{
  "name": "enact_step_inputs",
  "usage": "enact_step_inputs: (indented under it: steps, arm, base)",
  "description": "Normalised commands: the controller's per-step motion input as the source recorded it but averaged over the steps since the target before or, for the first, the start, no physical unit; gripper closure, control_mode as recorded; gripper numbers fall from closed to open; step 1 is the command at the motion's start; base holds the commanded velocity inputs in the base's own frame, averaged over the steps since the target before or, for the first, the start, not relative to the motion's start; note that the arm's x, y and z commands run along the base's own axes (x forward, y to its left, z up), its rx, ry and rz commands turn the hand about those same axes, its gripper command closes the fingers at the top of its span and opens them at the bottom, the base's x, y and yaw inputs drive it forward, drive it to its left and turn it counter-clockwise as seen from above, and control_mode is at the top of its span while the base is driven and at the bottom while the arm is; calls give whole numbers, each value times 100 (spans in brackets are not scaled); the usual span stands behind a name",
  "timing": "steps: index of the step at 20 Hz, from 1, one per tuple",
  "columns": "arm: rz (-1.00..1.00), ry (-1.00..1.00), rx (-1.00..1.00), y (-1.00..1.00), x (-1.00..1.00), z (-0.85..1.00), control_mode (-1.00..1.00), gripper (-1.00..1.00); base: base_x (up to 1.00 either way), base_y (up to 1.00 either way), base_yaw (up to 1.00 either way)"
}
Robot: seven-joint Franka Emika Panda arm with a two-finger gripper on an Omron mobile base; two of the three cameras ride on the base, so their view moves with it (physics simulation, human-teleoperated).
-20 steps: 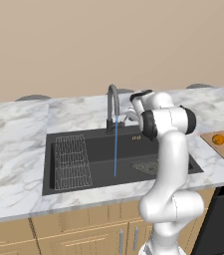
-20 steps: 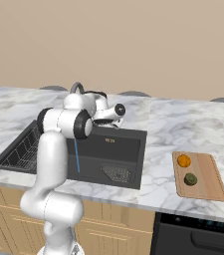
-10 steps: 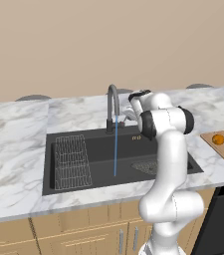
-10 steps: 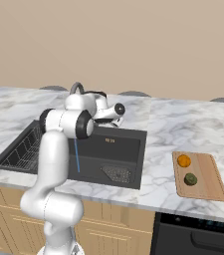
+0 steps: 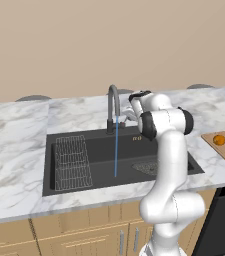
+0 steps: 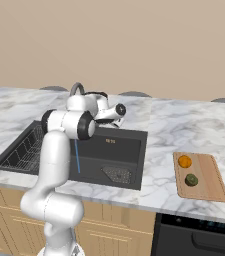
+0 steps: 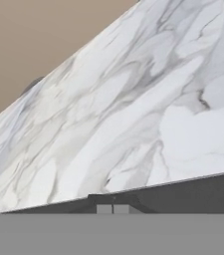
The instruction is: Pick the orange, kiwi from the sink and place them on the cutting board to airdry. Then turn off the sink faucet.
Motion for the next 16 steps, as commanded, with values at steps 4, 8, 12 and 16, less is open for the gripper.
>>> enact_step_inputs:
  steps: [4, 8, 12, 16]
  arm:
    - [0, 0, 1, 18, 10, 0, -100, 100]
    - [0, 0, 1, 20, 10, 0, -100, 100]
    - [0, 0, 1, 22, 11, 2, -100, 100]
    - [0, 0, 2, 25, 14, 6, -100, 100]
  base:
    - [0, 0, 0]
    - [0, 0, 0]
    - [0, 0, 0]
    - [0, 0, 0]
